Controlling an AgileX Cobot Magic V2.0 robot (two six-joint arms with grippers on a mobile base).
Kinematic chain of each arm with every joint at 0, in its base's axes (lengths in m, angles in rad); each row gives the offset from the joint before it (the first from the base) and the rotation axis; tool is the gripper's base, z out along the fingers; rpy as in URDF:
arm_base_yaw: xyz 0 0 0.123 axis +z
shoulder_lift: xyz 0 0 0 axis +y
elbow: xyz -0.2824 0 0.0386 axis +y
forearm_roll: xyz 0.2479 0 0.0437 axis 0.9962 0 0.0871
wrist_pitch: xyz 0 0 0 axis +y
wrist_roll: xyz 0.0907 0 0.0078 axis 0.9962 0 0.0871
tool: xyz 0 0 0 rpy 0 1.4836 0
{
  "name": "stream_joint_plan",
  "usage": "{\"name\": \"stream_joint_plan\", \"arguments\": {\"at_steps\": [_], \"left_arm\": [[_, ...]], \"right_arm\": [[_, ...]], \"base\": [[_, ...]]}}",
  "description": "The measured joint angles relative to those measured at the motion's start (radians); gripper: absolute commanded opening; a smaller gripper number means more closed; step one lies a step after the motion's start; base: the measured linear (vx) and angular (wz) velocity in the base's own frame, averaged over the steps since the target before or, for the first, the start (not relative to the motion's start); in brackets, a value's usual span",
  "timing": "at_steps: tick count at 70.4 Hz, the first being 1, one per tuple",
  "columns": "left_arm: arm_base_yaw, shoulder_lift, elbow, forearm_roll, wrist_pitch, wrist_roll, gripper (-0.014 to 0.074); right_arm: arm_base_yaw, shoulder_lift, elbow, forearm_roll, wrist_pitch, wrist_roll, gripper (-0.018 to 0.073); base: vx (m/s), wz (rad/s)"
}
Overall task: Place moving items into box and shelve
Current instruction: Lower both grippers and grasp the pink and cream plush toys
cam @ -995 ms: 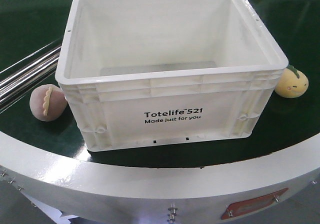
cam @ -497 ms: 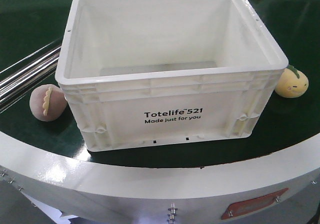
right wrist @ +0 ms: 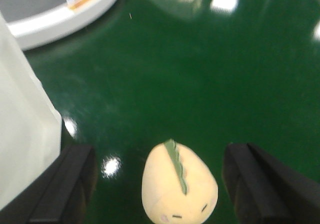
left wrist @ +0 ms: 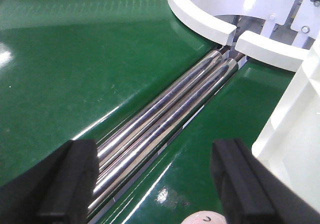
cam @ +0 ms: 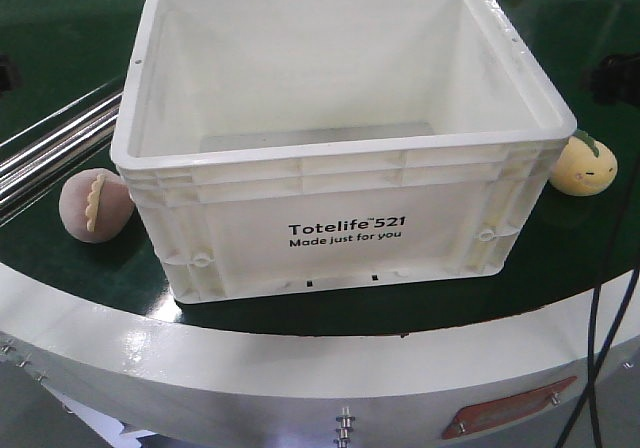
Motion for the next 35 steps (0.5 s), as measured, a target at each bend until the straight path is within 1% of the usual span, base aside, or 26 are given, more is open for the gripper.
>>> {"name": "stream_joint_plan", "arguments": {"at_steps": [16, 35], "left_arm": [[0.0, 0.001, 0.0, 0.0, 0.0, 0.001, 0.0588], [0.0, 0.001, 0.0, 0.0, 0.0, 0.001, 0.0588]], "right_arm": [[-0.012, 0.15, 0.0, -0.004, -0.018, 0.009, 0.0557], [-0.012, 0.246, -0.001, -0.004, -0.042, 0.009, 0.0557]], "base": [[0.0, 0.0], [0.0, 0.0]]}}
